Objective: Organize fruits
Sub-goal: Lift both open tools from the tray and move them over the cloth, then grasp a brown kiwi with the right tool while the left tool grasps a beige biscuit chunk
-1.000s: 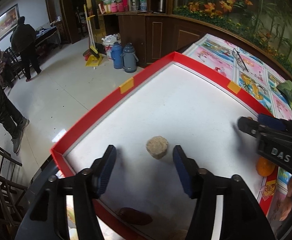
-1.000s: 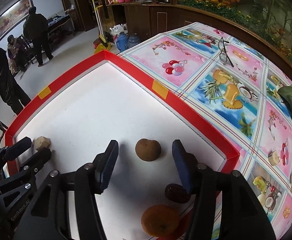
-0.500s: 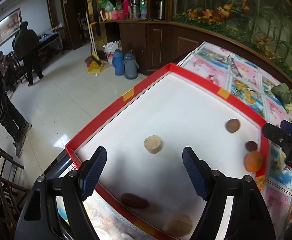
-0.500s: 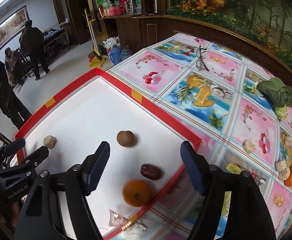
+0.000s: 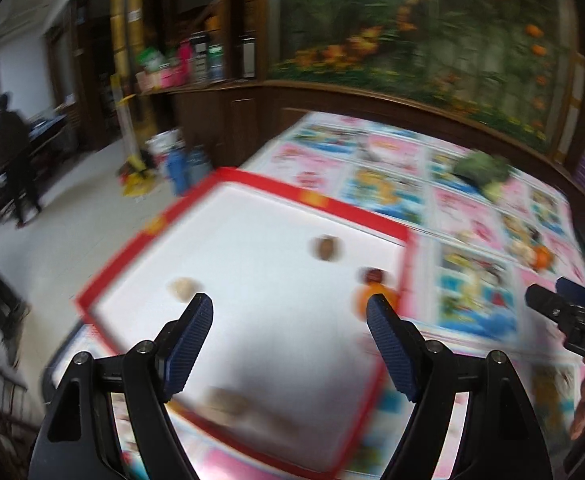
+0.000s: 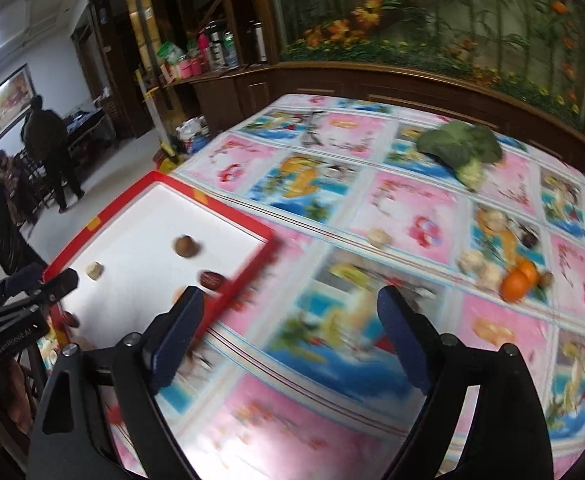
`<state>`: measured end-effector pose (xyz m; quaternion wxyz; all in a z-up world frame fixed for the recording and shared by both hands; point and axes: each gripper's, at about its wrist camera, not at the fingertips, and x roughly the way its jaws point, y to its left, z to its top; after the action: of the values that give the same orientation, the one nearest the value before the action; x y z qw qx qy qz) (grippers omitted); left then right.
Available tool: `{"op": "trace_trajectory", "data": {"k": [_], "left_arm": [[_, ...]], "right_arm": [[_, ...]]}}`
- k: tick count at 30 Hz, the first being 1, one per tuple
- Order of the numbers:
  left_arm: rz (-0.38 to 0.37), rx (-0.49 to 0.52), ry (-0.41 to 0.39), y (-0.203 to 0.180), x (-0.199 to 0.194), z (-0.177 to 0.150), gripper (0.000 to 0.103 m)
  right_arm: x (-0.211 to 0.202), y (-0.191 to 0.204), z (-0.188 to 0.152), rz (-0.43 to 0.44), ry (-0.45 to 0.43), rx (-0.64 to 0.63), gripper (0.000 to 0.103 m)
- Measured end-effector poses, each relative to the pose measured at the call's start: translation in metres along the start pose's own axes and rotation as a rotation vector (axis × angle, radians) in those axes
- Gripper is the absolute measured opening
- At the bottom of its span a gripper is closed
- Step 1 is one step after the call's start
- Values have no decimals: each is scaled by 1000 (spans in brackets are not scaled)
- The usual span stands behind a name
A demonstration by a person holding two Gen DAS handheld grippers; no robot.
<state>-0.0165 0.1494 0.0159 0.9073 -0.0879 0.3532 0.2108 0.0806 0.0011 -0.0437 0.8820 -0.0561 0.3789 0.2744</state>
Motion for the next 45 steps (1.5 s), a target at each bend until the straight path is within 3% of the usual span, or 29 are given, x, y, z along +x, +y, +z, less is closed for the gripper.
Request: {"op": "trace_trajectory", "data": {"k": [7, 13, 23, 32, 34, 36, 41, 43, 45], "left_arm": [[-164, 182, 59, -87, 14, -31, 79], [-213, 240, 89, -130, 26, -38, 79], [-242, 262, 97, -172, 56, -16, 79], [-270, 264, 109, -216, 96, 13, 79], [-274, 277, 105, -230, 104, 18, 78], [-288, 288, 101, -242, 111, 21, 77], [-302, 331, 133, -261, 131, 23, 62], [-313, 336, 116, -265, 131, 29, 50], [-312, 357, 109, -270, 133, 31, 48]], "right_arm": [[-29, -112, -65, -152, 20, 223, 91], [-47, -181, -77, -251, -43, 363, 90], [23, -235, -10, -333, -12, 371, 52], [55, -233, 5, -346, 52, 243, 48], [56, -235, 8, -374, 56, 230, 23], [55, -239, 8, -351, 51, 239, 23], [47, -250, 4, -286, 19, 308, 23], [44, -255, 1, -257, 6, 343, 23], [45, -255, 2, -250, 5, 344, 23]]}}
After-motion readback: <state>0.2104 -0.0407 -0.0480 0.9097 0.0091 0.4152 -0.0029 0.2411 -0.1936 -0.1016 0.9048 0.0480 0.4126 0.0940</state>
